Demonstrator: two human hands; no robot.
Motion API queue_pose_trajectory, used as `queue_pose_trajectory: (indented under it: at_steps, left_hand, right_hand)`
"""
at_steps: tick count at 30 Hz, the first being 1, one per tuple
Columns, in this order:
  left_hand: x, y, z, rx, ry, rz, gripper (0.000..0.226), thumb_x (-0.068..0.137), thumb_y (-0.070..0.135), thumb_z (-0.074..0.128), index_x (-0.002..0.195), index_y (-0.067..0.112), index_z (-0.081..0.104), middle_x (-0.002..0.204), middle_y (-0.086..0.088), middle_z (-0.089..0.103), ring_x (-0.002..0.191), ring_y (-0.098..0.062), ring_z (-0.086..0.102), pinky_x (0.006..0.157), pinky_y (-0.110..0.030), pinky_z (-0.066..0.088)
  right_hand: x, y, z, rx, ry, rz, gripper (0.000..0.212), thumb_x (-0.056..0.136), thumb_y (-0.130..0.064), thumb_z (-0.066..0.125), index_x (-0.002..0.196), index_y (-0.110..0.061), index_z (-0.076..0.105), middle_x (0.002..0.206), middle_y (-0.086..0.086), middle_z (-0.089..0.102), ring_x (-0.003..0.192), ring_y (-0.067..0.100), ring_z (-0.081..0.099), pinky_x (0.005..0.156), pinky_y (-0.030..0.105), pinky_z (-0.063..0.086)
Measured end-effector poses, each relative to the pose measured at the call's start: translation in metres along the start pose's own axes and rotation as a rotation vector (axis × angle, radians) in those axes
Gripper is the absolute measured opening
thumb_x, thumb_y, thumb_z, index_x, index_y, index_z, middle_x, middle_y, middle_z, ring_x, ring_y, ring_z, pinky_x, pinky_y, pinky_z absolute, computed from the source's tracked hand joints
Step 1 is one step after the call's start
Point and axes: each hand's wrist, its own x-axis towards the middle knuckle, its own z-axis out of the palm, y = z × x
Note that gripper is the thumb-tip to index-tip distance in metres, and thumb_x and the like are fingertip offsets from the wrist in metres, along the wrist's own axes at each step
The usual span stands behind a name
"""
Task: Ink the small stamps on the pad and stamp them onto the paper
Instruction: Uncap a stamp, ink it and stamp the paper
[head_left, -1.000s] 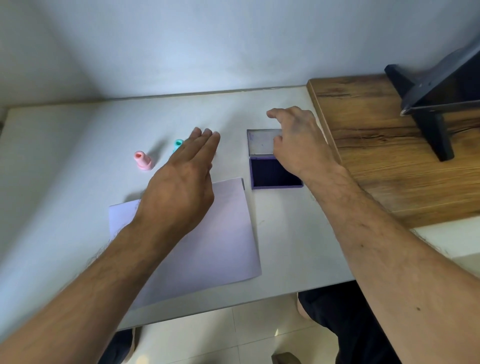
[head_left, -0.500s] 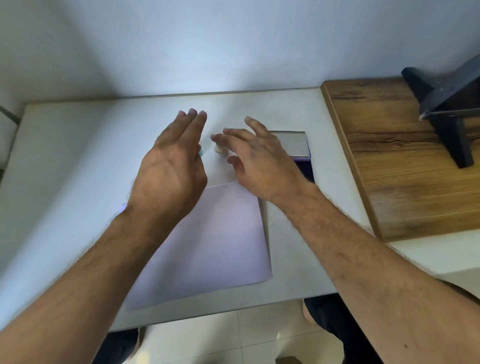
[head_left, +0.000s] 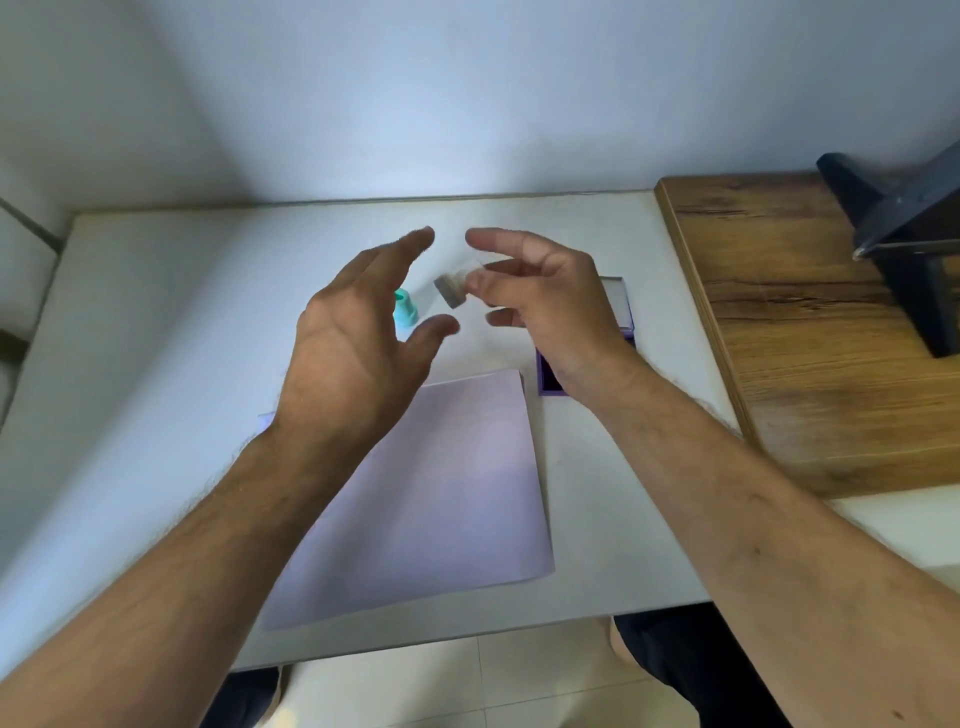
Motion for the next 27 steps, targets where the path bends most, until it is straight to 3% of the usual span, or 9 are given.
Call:
queue_pose_trajectory:
  at_steps: [4,7,16,21,27]
  left_hand:
    - [0.0001,0.0029,-0.0003,-0.259,0.024,-0.112,0.036,0.077,0.026,0.083,0.110,0.031,0.070,0.096,0.018,0.073,0.084,0.006,0.070,0.079,-0.014,0.055]
    - [-0.0006,0.0047,-0.0015,-0.322,0.042,-0.116,0.033,0.073,0.025,0.086,0.103,0.031,0.071,0.091,0.022,0.072,0.078,0.011,0.069,0.072,-0.007,0.052]
    - [0.0013,0.0043,-0.0027,-0.384,0.053,-0.250,0.036,0.070,0.029,0.088,0.104,0.025,0.077,0.083,0.020,0.073,0.075,0.008,0.070,0.076,-0.010,0.054]
    - [0.0034,0.0034,-0.0030,-0.461,0.034,-0.304,0.037,0.067,0.025,0.089,0.102,0.022,0.078,0.082,0.015,0.076,0.079,0.006,0.071,0.080,-0.014,0.055]
    - [0.0073,-0.0016,-0.0031,-0.547,-0.003,-0.350,0.034,0.065,0.026,0.090,0.097,0.025,0.079,0.078,0.014,0.077,0.073,-0.004,0.073,0.074,-0.019,0.058]
  right_hand:
    - [0.0000,-0.0020,-0.0030,0.247,-0.140,0.136,0.016,0.085,-0.014,0.072,0.100,-0.007,0.077,0.079,0.010,0.074,0.067,0.021,0.066,0.068,0.033,0.056]
    - [-0.0003,-0.0017,-0.0030,0.274,-0.172,0.171,0.021,0.086,-0.021,0.073,0.092,-0.001,0.076,0.076,0.014,0.073,0.064,0.023,0.066,0.064,0.033,0.056]
    - [0.0000,-0.0011,-0.0036,0.345,-0.209,0.201,0.016,0.086,-0.018,0.074,0.084,-0.002,0.075,0.076,0.015,0.074,0.069,0.024,0.070,0.065,0.030,0.058]
    - [0.0018,0.0014,-0.0046,0.382,-0.214,0.199,0.016,0.086,-0.012,0.073,0.094,0.001,0.075,0.083,0.017,0.075,0.075,0.028,0.073,0.067,0.032,0.059]
    - [0.0026,0.0025,-0.0056,0.412,-0.240,0.157,0.012,0.087,-0.007,0.071,0.097,-0.003,0.075,0.090,0.018,0.075,0.081,0.028,0.074,0.072,0.033,0.060]
